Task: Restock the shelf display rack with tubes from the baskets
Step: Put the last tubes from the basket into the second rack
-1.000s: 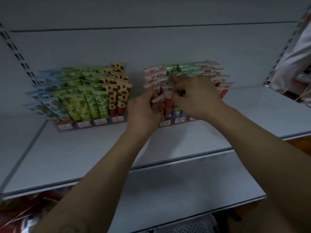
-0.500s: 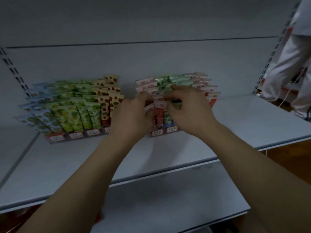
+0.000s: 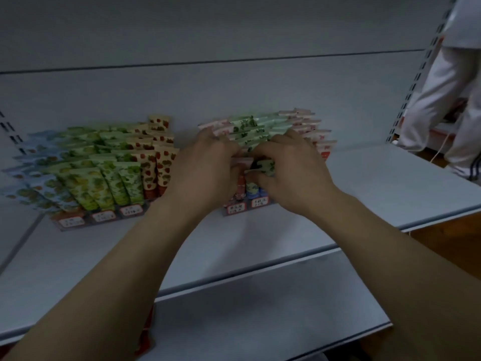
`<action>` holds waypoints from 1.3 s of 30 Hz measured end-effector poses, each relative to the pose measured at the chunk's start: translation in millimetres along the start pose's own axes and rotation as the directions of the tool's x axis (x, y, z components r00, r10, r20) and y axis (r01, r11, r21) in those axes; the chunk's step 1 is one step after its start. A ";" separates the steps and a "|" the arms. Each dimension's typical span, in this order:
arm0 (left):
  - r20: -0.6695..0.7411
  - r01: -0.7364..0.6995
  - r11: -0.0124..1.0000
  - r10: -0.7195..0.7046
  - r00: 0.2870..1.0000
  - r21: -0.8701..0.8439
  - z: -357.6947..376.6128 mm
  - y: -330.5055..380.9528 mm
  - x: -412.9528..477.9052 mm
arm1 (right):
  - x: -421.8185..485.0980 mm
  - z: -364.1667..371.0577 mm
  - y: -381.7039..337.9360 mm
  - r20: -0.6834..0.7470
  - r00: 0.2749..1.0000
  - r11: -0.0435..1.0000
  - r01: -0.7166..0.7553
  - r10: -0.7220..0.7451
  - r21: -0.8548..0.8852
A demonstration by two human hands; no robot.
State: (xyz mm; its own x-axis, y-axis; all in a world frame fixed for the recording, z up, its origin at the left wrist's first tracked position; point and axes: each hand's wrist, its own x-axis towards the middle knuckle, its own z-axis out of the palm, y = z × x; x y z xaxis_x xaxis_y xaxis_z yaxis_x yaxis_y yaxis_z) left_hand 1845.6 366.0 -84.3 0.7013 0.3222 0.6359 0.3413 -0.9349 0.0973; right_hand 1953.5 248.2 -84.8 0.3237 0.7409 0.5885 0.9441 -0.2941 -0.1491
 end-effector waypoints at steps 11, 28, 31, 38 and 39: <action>-0.083 -0.091 0.991 0.083 0.993 -0.096 1.9 -8.1 3.2 | 0.5 5.5 4.2 -0.010 1.000 0.999 0.015 -0.015 -0.028; -0.032 -0.168 0.981 0.166 0.986 -0.099 3.2 -13.4 9.2 | 3.2 8.5 4.7 -0.024 1.000 0.999 0.000 -0.001 -0.040; 0.000 -0.167 0.979 0.168 0.986 -0.116 3.2 -14.9 9.6 | 2.4 7.7 3.5 -0.029 1.000 1.000 -0.006 0.005 -0.024; 0.037 -0.057 0.994 0.060 0.997 -0.090 -0.4 -10.5 7.1 | -5.8 6.9 -3.0 -0.072 0.995 0.998 -0.068 0.067 -0.011; 0.038 -0.039 0.996 0.042 0.998 -0.076 -0.8 -9.8 6.3 | -8.7 6.2 -2.4 -0.079 0.994 0.996 -0.082 0.080 -0.030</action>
State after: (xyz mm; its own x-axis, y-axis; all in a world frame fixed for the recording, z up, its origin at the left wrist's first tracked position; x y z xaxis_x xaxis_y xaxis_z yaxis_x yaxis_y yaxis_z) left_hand 1846.1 377.1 -80.6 0.7379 0.2885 0.6101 0.2656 -0.9552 0.1304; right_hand 1948.7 246.2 -94.5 0.3920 0.6650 0.6357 0.9119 -0.3722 -0.1730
